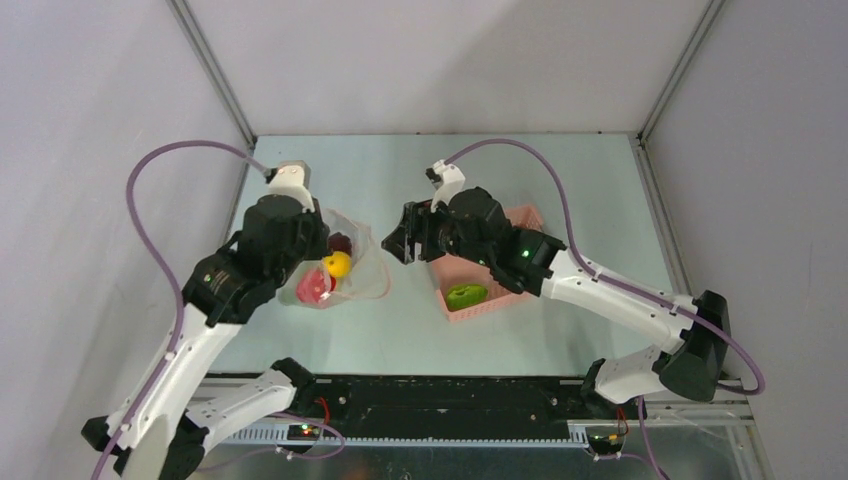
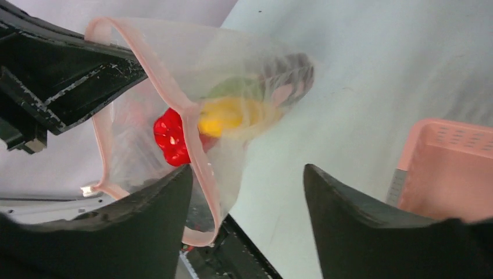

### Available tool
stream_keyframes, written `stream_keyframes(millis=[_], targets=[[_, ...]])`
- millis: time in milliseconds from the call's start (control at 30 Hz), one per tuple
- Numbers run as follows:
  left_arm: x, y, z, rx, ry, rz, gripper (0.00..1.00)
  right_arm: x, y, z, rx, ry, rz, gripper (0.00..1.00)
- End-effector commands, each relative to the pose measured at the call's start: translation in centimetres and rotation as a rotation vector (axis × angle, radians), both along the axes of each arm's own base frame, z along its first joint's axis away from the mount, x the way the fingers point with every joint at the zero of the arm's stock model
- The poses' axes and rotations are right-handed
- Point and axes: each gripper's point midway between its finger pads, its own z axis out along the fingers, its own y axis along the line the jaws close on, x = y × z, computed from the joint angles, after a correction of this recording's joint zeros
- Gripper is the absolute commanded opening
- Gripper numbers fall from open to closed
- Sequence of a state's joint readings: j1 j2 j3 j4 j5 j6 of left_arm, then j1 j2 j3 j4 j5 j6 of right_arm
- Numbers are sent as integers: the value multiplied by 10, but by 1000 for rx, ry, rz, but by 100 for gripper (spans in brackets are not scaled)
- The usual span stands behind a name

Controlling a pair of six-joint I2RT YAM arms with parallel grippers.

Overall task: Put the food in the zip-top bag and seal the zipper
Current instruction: Adjust the zipper food storage bag at the center of the board, then pick up the fake fruit from the bin.

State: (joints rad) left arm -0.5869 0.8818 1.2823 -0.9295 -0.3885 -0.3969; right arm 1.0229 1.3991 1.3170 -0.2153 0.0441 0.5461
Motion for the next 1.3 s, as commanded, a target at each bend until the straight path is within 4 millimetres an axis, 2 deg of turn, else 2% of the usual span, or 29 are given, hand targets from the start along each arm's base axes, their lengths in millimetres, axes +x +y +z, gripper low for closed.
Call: stream_keyframes(millis=[0, 100, 167, 200, 267, 333, 400, 467, 667, 833, 1100, 1267], targets=[[17, -8, 7, 42, -41, -33, 0, 2, -26, 31, 37, -94, -34, 82], [23, -16, -3, 59, -12, -61, 0, 10, -57, 31, 0, -141, -124, 92], [24, -21, -7, 60, -3, -83, 0, 20, -82, 24, -30, -151, -205, 98], [25, -23, -8, 59, -3, -90, 0, 25, -92, 14, -59, -146, -243, 99], [26, -25, -11, 61, 5, -101, 0, 43, -126, 2, -97, -113, -365, 99], [25, -27, -14, 61, 11, -112, 0, 57, -155, -20, -154, -44, -478, 99], [25, -29, -15, 57, 10, -124, 0, 70, -181, -44, -206, 29, -584, 99], [24, -30, -16, 53, 7, -133, 0, 81, -197, -65, -254, 90, -651, 100], [19, -35, -16, 30, -4, -168, 1, 116, -213, -113, -376, 148, -727, 99], [17, -36, -16, 20, -14, -181, 1, 135, -228, -156, -482, 220, -803, 100], [15, -38, -17, 10, -20, -195, 0, 154, -234, -212, -652, 286, -837, 99], [15, -38, -19, 8, -22, -197, 0, 151, -233, -242, -720, 369, -844, 93]])
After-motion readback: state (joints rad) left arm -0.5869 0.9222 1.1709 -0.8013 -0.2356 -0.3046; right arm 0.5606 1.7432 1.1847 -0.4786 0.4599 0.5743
